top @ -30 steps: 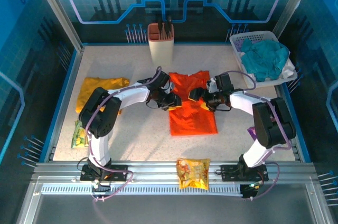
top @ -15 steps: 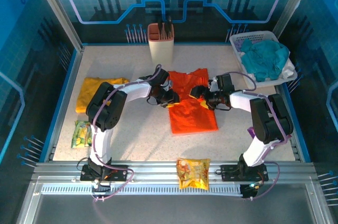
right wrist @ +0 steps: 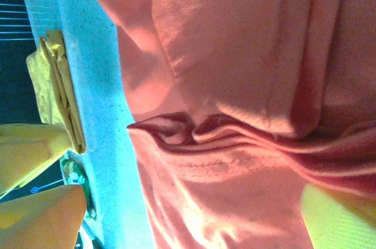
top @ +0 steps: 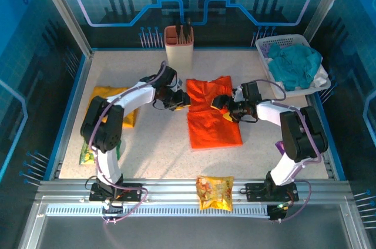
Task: Fold and stack the t-shirts
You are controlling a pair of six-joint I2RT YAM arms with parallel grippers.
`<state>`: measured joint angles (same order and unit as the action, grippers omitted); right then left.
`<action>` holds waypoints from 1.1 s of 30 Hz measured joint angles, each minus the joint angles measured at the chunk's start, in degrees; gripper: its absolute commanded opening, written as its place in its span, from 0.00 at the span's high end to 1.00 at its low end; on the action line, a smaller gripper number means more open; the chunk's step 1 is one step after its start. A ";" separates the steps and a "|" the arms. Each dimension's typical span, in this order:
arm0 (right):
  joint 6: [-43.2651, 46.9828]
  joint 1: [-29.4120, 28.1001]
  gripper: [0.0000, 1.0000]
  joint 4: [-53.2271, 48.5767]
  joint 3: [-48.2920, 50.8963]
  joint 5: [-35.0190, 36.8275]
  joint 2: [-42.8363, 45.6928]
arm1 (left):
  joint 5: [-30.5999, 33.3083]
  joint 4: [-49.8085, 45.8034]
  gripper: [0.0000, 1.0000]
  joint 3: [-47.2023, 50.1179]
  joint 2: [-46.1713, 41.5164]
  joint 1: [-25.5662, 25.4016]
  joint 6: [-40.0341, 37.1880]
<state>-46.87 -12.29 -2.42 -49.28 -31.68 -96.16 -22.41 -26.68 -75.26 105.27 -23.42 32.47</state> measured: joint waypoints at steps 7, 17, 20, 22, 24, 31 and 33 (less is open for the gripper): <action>5.77 0.39 0.06 -12.28 -4.57 1.66 7.93 | -1.01 4.63 0.56 14.80 -11.54 -3.34 3.26; 13.05 7.41 0.27 -28.55 6.01 9.81 20.20 | -1.01 12.35 0.55 30.03 -14.67 -13.53 12.57; 14.32 8.20 0.33 -32.30 8.96 13.11 23.10 | -1.01 15.10 0.56 31.45 -14.91 -14.64 15.28; 14.75 8.24 0.37 -33.92 10.36 14.82 24.55 | -1.01 16.70 0.56 31.89 -14.91 -15.08 16.74; 14.73 8.24 0.39 -34.60 11.63 15.65 25.09 | -1.01 18.53 0.57 32.00 -14.69 -15.50 18.25; 14.49 8.22 0.44 -33.92 15.34 16.24 23.19 | -1.05 23.30 0.60 32.00 -11.21 -16.92 21.68; 14.34 8.17 0.44 -33.27 15.39 16.22 22.38 | -1.09 23.56 0.60 32.00 -10.49 -17.25 22.18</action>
<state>-32.53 -4.12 -35.68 -33.89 -15.46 -73.78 -23.51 -3.11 -43.27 94.78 -40.66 54.65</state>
